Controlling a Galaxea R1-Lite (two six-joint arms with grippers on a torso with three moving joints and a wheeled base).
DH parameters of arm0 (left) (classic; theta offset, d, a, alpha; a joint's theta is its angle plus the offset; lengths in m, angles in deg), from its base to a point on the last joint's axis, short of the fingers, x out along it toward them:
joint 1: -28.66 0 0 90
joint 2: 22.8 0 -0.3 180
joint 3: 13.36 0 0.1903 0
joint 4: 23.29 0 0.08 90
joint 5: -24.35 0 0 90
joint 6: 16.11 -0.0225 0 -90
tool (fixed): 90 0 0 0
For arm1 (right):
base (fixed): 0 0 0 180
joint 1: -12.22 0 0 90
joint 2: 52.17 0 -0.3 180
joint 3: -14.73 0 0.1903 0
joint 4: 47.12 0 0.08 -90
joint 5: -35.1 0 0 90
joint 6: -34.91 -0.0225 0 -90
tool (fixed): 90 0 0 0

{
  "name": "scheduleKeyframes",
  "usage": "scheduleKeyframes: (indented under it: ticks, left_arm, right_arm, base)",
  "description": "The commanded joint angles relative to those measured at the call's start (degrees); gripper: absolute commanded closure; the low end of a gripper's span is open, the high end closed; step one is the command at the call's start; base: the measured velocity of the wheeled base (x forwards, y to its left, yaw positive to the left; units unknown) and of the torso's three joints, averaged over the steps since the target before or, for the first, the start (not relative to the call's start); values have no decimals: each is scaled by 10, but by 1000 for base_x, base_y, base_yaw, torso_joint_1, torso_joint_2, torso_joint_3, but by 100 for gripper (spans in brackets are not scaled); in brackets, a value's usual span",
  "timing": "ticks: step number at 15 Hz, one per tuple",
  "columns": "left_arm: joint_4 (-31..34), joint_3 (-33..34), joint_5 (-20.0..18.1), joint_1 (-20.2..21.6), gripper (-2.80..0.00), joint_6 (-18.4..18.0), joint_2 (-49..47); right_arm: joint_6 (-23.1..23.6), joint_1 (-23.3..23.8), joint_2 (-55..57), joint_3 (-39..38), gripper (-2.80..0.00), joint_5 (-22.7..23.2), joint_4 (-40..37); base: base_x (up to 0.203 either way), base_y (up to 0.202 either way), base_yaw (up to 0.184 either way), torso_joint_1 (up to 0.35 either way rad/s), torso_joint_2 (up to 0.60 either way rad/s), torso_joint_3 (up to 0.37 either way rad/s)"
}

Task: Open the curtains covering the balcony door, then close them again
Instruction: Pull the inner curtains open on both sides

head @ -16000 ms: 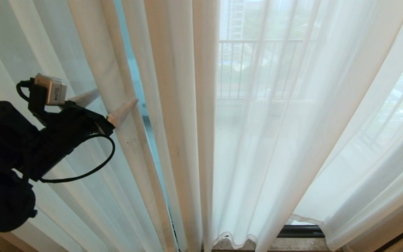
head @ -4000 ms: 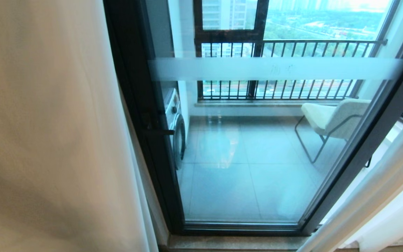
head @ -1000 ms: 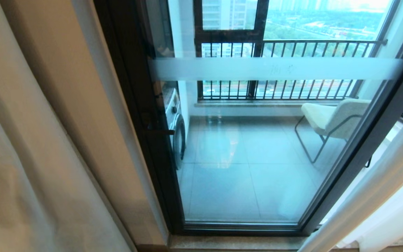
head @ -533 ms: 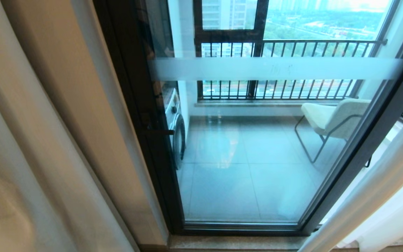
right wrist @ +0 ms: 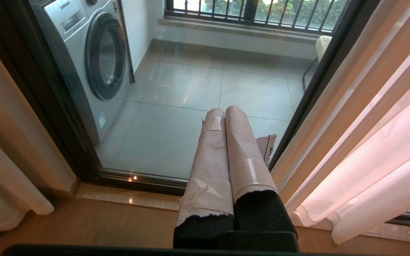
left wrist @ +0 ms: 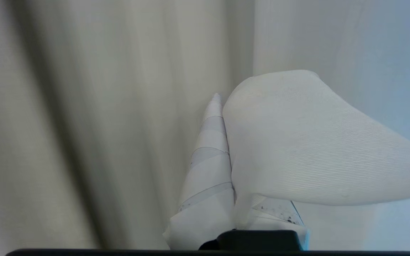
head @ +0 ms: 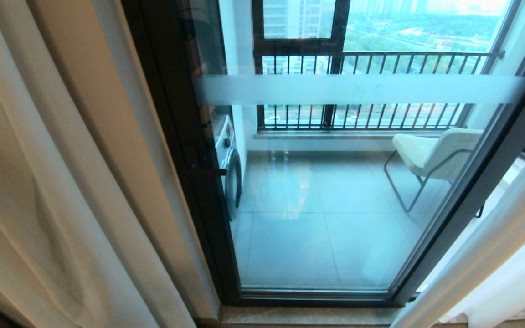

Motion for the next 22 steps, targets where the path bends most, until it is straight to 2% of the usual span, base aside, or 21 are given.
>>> scheduleKeyframes:
  ticks: [1, 5, 9, 13, 14, 15, 17, 22]
  left_arm:
    - [-5, 24, -2, -29, 0, -2, 26]
    - [-5, 96, -2, -59, 0, -21, 54]
    - [-5, 104, -3, -87, 0, -30, 63]
    - [-5, 147, -2, -110, 0, -31, 83]
    - [-6, 156, -1, -112, -162, -32, 90]
    - [-6, 160, -1, -112, -280, -32, 96]
    - [-4, 170, -1, -112, -280, -31, 110]
    - [-4, 253, 2, -112, -280, -30, 172]
  right_arm:
    - [0, 0, 0, 0, 0, 1, 0]
    - [1, 0, 0, 0, 0, 0, 0]
    - [1, 0, 0, 0, 0, 1, 0]
    - [0, 0, 0, 0, 0, 0, 0]
    - [1, 0, 0, 0, 0, 0, 0]
    - [1, 0, 0, 0, 0, 0, 0]
    - [0, 0, 0, 0, 0, 0, 0]
    - [0, 0, 0, 0, 0, 0, 0]
  base:
    - [0, 0, 0, 0, 0, 0]
    - [0, 0, 0, 0, 0, 0]
    - [0, 0, 0, 0, 0, 0]
    - [0, 0, 0, 0, 0, 0]
    - [0, 0, 0, 0, 0, 0]
    - [0, 0, 0, 0, 0, 0]
    - [0, 0, 0, 0, 0, 0]
    - [0, 0, 0, 0, 0, 0]
